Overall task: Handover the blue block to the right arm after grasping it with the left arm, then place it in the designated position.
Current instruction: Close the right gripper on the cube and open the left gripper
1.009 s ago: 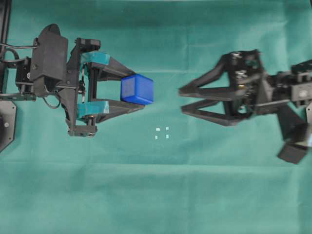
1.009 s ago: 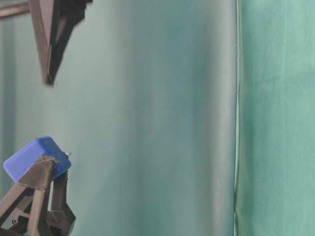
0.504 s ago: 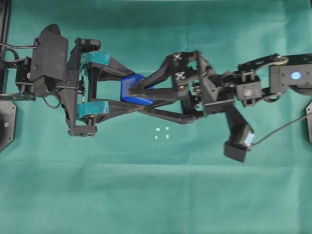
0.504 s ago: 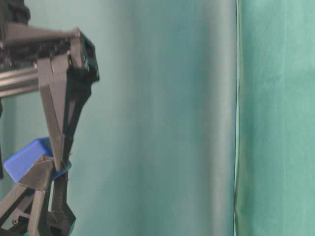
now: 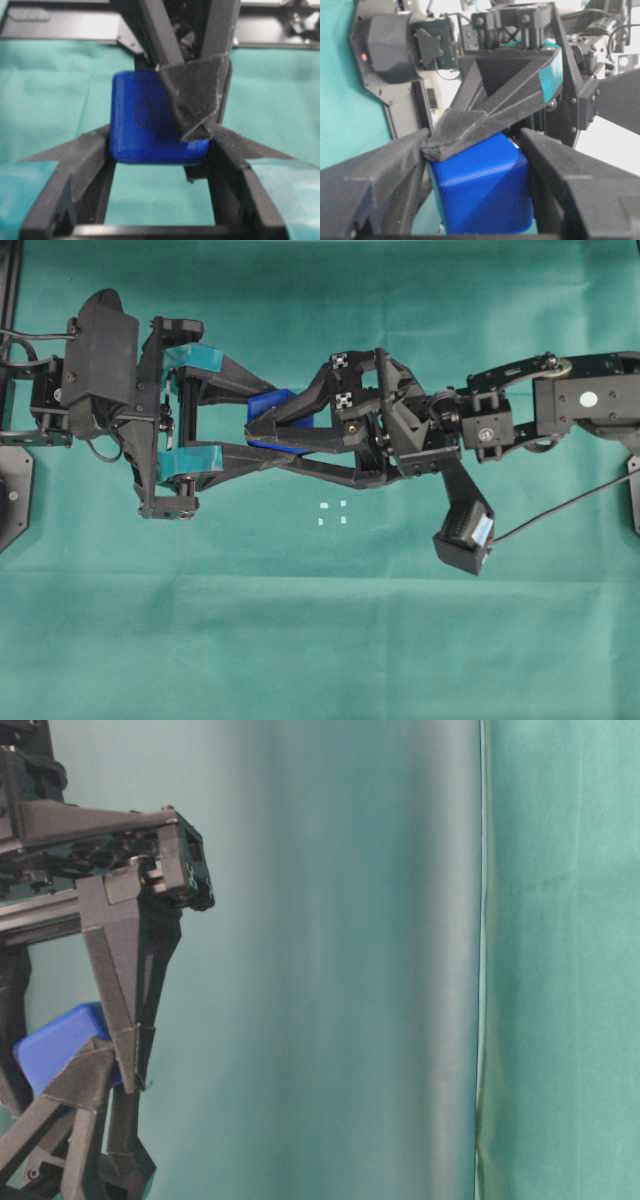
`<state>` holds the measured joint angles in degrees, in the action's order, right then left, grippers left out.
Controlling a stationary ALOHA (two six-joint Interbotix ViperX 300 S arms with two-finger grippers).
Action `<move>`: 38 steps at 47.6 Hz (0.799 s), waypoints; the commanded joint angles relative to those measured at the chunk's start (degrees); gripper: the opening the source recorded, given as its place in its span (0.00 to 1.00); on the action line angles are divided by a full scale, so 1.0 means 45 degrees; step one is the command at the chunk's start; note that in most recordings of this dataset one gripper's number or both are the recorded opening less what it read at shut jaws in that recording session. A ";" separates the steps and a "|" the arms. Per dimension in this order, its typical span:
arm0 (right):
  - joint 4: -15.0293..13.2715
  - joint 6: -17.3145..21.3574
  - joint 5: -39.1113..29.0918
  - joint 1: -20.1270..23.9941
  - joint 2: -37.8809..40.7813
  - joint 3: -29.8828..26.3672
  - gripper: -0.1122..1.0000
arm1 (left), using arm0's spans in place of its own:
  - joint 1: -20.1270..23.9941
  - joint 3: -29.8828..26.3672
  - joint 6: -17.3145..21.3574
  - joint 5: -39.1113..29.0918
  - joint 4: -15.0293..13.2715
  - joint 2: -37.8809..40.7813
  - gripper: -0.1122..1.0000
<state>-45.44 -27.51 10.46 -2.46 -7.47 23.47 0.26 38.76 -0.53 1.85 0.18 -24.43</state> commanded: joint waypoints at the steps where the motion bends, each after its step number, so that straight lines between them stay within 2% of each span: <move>1: 0.0000 0.0078 -0.0137 -0.0039 -0.0176 -0.0430 0.64 | -0.0098 -0.0176 0.0000 -0.0020 0.0000 -0.0117 0.52; 38: 0.0137 0.0137 -0.0664 -0.0039 -0.0176 -0.0430 0.64 | -0.0215 -0.0254 -0.0078 0.0020 -0.0039 -0.0117 0.53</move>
<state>-45.18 -27.16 7.65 -2.29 -7.47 23.29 0.26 38.76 -0.79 1.49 0.09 -24.43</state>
